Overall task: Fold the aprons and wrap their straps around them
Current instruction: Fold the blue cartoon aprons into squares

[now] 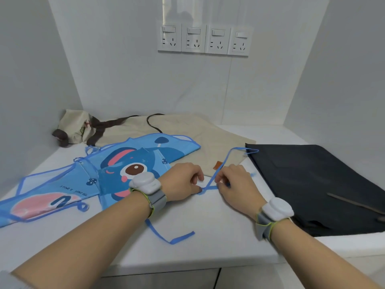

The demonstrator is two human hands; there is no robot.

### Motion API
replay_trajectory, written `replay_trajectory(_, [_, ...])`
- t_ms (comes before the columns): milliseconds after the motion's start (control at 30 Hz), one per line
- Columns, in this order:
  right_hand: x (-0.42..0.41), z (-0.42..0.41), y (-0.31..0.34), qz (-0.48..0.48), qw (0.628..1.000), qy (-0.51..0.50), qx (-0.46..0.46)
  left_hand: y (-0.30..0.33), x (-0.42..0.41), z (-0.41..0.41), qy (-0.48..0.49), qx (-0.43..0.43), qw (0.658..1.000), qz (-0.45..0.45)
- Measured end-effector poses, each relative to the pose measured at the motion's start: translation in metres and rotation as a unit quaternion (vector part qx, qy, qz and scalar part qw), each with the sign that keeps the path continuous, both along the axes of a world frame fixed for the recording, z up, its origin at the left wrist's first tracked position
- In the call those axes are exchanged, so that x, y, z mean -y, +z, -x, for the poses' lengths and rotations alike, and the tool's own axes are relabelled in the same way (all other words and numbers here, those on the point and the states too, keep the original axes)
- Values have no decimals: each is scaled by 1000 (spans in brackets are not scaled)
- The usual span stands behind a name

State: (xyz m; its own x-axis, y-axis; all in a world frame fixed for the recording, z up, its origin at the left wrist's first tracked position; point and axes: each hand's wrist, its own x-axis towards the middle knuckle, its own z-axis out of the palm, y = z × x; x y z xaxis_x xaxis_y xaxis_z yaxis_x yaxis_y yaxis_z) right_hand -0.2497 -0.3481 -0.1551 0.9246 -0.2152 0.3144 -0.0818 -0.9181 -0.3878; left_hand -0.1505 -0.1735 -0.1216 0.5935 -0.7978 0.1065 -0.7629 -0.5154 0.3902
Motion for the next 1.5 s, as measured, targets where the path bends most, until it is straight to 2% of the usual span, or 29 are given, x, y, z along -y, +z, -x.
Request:
replay_trajectory(100, [-1,0,-2,40,999,11,17,2,-3,2,-4,30,999,-27])
replay_trajectory(200, [-2,-1,-3,37,999,3,15,1,3,8,-8,45,998,-42])
replay_trajectory(267, [-2,-1,-2,20,1000,1,10,-1,8,13,2,26,1000,-15])
replay_trajectory(333, [-4,0,1,-4,1000,-6,2,-3,11,17,23,-9,998,52])
replay_trajectory(400, [-6,0,6,-60,998,-18,-5,-4,13,22,28,-35,993,113])
replay_trajectory(533, [-3,-2,15,-284,957,-48,29,-15,16,31,23,-76,983,165])
replay_trajectory(633, [-10,-4,20,-333,941,-51,18,-17,17,28,52,-126,971,198])
replay_trajectory(767, [-30,-10,18,-320,947,-41,14,-15,13,23,76,-185,956,216])
replay_trajectory(933, [-33,-6,11,-275,961,-28,35,-14,11,21,84,-212,948,222])
replay_trajectory(1100, [-32,-3,10,-276,961,-1,29,-9,11,19,95,-278,921,254])
replay_trajectory(1200, [-30,-4,8,-251,967,-4,33,-4,11,16,99,-219,943,230])
replay_trajectory(1333, [-30,-4,7,-218,975,-10,41,1,7,18,67,-19,983,172])
replay_trajectory(1400, [-31,-3,8,-222,974,-4,40,4,2,16,38,48,991,118])
replay_trajectory(1500, [-29,-4,8,-240,970,10,36,4,-4,13,29,105,992,60])
